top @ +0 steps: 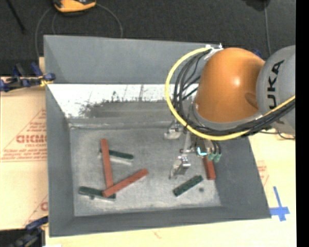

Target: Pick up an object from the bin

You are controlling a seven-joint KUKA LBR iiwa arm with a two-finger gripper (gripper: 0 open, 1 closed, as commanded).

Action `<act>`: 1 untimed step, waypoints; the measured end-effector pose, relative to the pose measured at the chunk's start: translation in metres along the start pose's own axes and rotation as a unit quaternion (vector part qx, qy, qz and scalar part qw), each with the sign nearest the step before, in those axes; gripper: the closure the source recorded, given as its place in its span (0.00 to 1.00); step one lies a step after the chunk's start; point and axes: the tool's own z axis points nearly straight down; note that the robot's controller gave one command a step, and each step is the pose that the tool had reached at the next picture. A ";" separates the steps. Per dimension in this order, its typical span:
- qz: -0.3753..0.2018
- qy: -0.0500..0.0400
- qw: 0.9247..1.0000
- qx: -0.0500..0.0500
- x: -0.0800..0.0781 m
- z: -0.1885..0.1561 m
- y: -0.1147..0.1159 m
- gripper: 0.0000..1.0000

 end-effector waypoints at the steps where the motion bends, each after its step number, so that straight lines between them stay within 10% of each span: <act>1: 0.000 -0.004 1.000 0.000 -0.001 -0.004 0.000 0.00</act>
Offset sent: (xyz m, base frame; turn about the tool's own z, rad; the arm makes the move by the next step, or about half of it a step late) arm -0.0019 0.0567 -0.1412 -0.2442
